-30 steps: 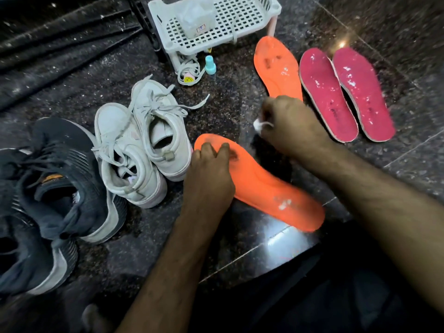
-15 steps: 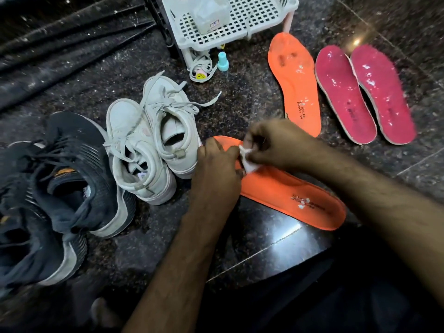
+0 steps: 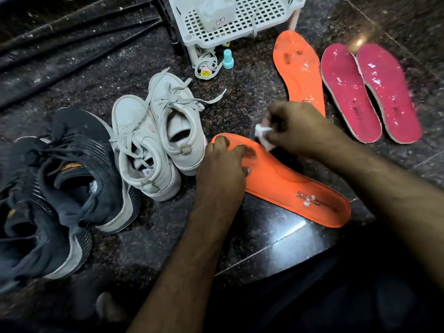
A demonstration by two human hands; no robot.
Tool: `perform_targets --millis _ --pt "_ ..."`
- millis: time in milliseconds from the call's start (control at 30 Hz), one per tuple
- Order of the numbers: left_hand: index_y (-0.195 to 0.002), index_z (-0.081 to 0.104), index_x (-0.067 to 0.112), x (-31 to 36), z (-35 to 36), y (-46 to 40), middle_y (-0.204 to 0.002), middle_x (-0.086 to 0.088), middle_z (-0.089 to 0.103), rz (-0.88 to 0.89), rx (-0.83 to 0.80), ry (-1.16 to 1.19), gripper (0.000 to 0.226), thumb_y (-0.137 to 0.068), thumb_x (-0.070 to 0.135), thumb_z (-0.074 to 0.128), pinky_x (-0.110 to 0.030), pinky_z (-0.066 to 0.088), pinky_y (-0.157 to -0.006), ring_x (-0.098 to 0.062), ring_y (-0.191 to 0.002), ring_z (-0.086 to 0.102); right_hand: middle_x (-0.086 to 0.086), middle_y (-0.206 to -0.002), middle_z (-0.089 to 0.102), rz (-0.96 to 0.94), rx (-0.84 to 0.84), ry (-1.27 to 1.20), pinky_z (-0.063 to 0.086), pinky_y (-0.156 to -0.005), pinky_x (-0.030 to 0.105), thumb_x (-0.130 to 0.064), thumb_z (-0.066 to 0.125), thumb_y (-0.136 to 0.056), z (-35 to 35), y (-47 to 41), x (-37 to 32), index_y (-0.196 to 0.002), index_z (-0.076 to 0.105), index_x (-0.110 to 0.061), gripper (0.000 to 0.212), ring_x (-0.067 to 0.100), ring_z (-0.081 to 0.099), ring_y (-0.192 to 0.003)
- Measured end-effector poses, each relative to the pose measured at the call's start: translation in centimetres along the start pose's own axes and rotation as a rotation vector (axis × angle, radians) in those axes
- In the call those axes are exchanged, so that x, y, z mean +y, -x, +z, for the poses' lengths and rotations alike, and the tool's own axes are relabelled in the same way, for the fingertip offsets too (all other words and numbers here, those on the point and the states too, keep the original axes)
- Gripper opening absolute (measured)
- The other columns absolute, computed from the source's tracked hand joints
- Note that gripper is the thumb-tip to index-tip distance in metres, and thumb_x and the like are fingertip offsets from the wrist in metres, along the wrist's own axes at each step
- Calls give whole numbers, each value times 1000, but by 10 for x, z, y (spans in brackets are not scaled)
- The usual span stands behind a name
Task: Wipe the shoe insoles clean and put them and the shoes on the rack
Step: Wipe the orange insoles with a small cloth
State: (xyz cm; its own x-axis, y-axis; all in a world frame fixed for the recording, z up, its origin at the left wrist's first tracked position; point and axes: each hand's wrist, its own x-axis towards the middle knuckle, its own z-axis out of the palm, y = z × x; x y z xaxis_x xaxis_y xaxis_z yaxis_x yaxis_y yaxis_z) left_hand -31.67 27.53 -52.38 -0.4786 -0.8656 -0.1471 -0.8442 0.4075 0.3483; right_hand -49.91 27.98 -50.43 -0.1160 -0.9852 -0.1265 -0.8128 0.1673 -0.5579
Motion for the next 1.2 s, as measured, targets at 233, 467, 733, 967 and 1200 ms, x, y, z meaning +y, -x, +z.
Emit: perform_targets --millis 233,467,733,967,1200 --pt "-133 58 27 1 0 0 -133 -5 47 -22 12 -4 46 -90 34 71 -39 41 -99 -26 -123 43 -3 -82 57 -40 131 101 36 -65 25 -15 69 -81 5 -1 -2 -88 64 -19 9 15 52 -74" --pt "-139 53 29 2 2 0 -132 -9 46 6 25 -19 50 -91 33 69 -41 41 -98 -30 -121 44 6 -88 64 -36 146 217 40 -66 28 -20 71 -83 9 -3 -1 -87 66 -20 6 26 63 -83" --pt "-156 27 23 3 4 0 -137 -10 45 -16 38 -28 78 -91 34 69 -41 39 -100 -30 -124 43 4 -89 64 -83 101 178 41 -69 25 -22 73 -85 12 -2 -1 -94 73 -20 9 23 64 -83" --pt "-161 4 21 5 6 -2 -136 -14 48 -21 59 9 101 -88 30 73 -43 38 -102 -33 -121 46 3 -90 66 -158 -56 130 48 -79 30 -16 70 -83 24 0 -11 -96 74 -17 13 25 65 -88" --pt "-159 16 21 5 15 1 -123 -14 52 22 135 -69 87 -90 23 68 -45 44 -93 -33 -110 50 -12 -65 64 30 -351 64 46 -62 19 -22 78 -80 -1 14 -9 -82 70 -21 8 2 62 -62"
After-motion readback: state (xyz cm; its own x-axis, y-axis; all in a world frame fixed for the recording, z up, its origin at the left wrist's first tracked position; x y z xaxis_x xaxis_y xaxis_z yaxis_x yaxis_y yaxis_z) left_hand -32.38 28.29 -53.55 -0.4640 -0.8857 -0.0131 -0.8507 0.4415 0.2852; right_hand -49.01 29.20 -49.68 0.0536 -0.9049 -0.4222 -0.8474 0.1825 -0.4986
